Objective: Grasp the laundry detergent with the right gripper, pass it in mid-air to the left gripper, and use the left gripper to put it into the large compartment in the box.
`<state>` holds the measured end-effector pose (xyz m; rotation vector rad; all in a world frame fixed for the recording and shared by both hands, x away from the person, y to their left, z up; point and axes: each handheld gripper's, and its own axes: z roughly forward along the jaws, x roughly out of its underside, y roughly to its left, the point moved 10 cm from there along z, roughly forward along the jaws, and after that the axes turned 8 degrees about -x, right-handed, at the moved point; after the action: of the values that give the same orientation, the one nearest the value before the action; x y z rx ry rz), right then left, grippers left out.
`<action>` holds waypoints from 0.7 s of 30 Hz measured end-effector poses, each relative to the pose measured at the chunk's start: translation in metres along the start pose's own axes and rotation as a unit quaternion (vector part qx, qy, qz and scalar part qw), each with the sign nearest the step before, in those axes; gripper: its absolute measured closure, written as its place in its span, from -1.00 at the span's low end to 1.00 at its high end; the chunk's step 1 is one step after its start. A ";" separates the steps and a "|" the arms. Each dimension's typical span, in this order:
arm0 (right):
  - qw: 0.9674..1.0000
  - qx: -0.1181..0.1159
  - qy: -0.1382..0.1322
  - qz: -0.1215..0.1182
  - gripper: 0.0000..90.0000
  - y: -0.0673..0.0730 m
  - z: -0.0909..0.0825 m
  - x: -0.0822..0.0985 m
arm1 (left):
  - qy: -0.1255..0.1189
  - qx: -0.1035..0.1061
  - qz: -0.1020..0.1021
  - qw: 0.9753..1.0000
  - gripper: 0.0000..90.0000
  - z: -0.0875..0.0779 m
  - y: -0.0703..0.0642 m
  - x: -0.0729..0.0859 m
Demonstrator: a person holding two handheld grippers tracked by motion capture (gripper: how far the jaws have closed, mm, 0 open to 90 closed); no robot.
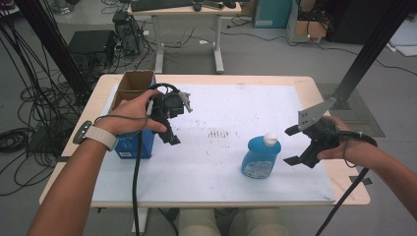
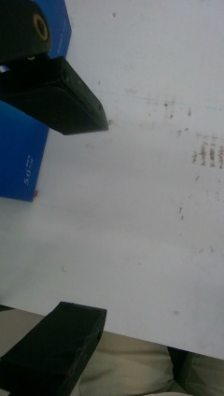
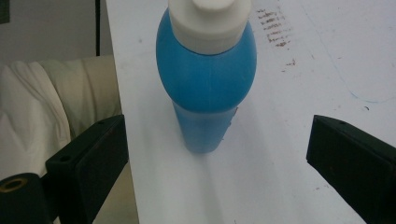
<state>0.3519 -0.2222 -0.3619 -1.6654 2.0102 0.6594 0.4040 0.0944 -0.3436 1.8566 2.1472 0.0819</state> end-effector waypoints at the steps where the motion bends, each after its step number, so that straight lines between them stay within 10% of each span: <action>1: 1.000 0.001 -0.001 0.002 -0.87 0.000 0.001 0.001 | 0.000 0.000 -0.001 1.000 -0.78 0.000 0.000 0.000; 21: 0.999 -0.001 -0.031 -0.012 -0.90 -0.005 0.018 0.006 | -0.001 -0.003 -0.003 1.000 -0.77 0.002 0.002 0.000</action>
<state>0.3564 -0.2162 -0.3801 -1.6486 1.9435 0.6969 0.4065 0.0939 -0.3453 1.8449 2.1497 0.0860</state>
